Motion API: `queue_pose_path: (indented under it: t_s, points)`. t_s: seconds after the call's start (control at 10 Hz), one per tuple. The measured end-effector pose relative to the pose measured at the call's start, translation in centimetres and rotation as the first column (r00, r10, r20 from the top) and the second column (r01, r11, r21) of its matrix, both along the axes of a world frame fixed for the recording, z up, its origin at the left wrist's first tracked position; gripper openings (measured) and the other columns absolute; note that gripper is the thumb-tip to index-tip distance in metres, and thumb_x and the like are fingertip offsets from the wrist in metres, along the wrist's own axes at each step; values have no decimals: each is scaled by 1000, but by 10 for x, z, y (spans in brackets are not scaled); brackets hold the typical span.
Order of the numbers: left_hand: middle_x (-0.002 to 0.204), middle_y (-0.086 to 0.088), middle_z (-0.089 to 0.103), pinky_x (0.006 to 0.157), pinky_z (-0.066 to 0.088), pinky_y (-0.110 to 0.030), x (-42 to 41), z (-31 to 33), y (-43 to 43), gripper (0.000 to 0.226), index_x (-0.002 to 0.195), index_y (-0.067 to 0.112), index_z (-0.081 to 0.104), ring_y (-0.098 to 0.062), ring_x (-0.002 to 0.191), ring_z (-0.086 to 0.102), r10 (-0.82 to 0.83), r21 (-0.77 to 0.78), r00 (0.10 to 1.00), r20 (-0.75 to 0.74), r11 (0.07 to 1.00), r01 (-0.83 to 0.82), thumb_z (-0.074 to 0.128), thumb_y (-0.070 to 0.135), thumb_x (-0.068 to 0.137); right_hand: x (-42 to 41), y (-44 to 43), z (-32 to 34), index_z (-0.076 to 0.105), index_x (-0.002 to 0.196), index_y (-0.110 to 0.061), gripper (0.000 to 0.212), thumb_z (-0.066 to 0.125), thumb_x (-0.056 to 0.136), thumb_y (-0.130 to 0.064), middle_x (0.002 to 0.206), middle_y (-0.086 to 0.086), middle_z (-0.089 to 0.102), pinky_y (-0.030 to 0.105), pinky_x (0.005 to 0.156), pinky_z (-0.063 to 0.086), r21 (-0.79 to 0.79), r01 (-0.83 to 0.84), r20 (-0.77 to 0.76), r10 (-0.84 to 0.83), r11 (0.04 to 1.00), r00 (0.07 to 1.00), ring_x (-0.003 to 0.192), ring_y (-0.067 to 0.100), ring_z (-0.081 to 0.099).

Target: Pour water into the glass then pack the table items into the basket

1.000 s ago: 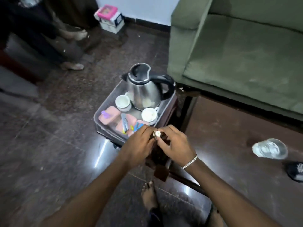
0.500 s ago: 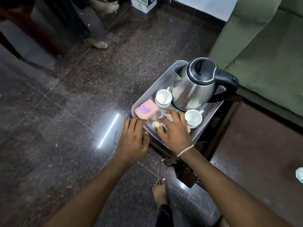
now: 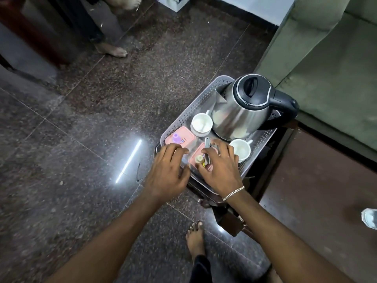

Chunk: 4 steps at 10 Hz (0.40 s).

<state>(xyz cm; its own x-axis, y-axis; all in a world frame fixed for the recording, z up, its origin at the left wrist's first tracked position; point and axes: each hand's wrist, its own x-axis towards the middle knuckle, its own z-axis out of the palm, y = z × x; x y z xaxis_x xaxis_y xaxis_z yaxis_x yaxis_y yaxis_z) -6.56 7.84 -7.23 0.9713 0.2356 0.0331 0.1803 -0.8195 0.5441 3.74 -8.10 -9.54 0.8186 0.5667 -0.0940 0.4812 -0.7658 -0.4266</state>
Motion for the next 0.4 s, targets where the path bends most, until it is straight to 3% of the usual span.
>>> queue_pose_path:
  t_s: [0.2,0.4]
  points:
    - [135,-10,55,107,46,-47,15,1,-8,52,137,12,56,-29,128,53,-49,35,999,-18,998,49,64,37,91,-6,-20,3,54,130,-31,55,64,82,-57,139,-2,49,46,93,46,142,30,66,-40,989,997,126,24,49]
    - [142,-10,53,109,44,-50,40,8,-38,61,142,15,52,-31,137,49,-145,66,988,55,988,141,69,42,89,2,-68,19,32,151,-34,85,61,78,-67,157,-2,36,52,105,41,167,153,113,-173,974,979,143,23,37]
